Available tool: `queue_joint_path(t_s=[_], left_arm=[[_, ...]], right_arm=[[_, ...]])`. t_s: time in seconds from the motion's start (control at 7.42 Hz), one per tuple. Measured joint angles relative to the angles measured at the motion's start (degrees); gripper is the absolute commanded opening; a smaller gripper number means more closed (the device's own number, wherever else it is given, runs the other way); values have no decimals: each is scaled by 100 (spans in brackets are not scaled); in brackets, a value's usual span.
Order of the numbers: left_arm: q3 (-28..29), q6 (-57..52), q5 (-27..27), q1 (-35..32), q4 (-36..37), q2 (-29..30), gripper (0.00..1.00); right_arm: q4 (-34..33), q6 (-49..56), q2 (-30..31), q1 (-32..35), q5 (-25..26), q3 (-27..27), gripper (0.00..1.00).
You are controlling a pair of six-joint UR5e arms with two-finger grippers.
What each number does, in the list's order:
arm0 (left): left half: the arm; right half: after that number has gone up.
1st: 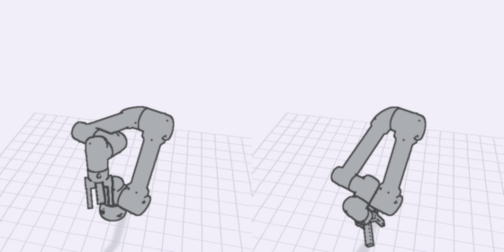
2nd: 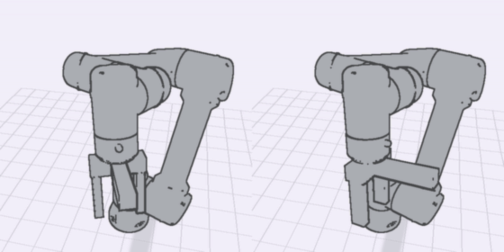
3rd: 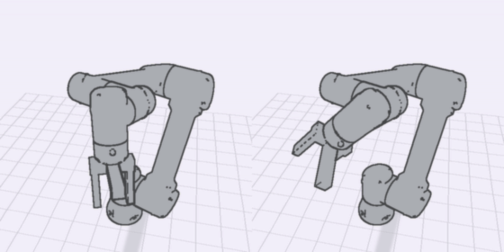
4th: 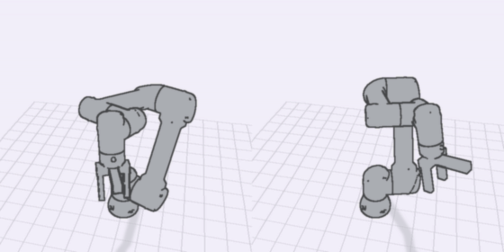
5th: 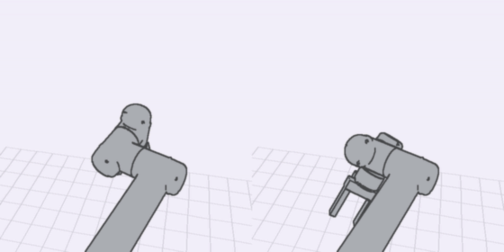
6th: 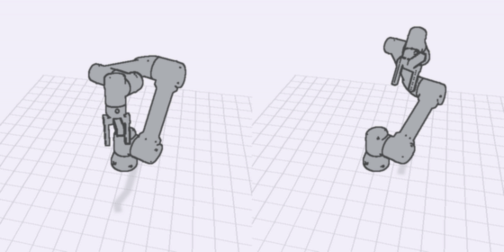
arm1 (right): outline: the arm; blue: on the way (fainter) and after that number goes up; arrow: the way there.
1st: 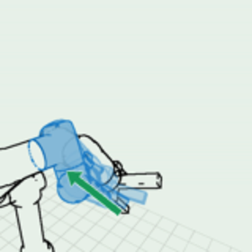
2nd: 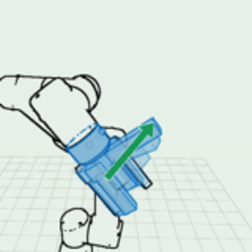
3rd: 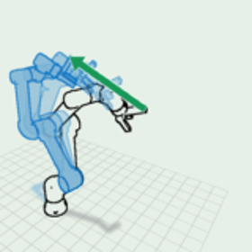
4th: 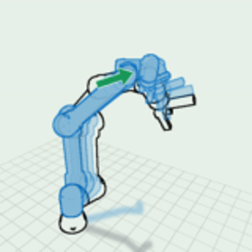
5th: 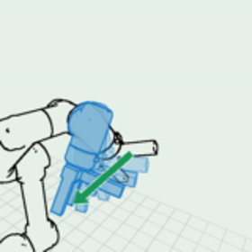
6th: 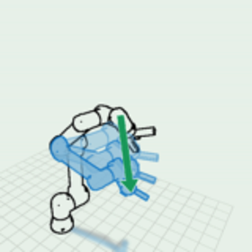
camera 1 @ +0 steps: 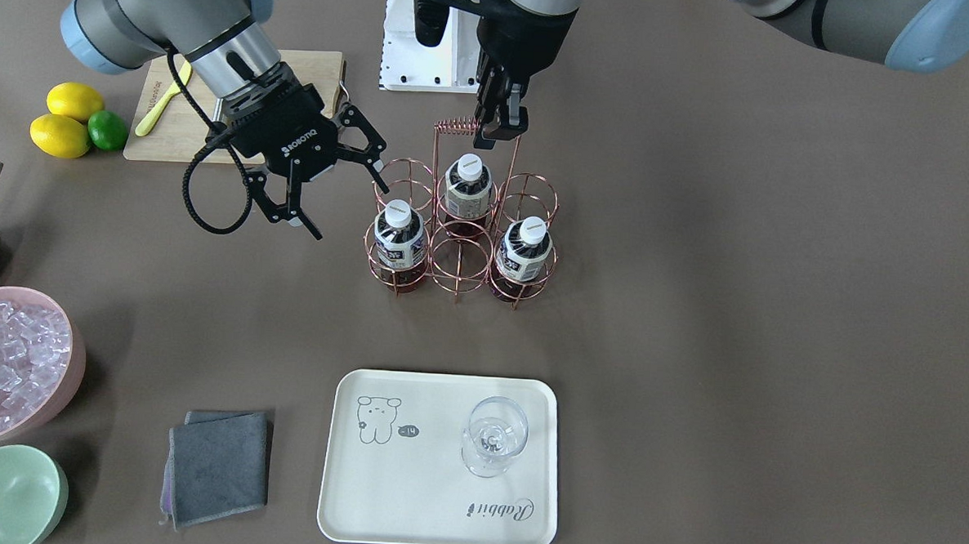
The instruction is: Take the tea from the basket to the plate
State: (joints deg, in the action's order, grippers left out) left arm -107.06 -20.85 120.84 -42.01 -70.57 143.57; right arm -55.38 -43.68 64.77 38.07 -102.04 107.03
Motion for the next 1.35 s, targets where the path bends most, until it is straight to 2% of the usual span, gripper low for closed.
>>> queue_joint_path(t_s=[0.27,0.54,0.67,0.81,1.08,1.21,1.35], left_arm=[[-12,2,-3,-6,3,-7,0],[-22,2,-5,-3,1,-19,0],[-21,2,-6,-1,0,-22,0],[-19,2,-4,-1,-1,-26,0],[-7,2,-7,0,-27,-30,0],[2,2,-8,0,-55,-36,0],[5,2,-9,0,-69,-37,0]], right_arm=[[-378,76,-247,-97,121,26,100],[-492,294,-312,-356,480,12,100],[-509,327,-324,-476,623,-2,97],[-514,351,-325,-531,685,-12,90],[-518,463,-341,-581,774,-43,88],[-524,514,-415,-629,896,-88,83],[-550,537,-503,-681,1044,-128,67]])
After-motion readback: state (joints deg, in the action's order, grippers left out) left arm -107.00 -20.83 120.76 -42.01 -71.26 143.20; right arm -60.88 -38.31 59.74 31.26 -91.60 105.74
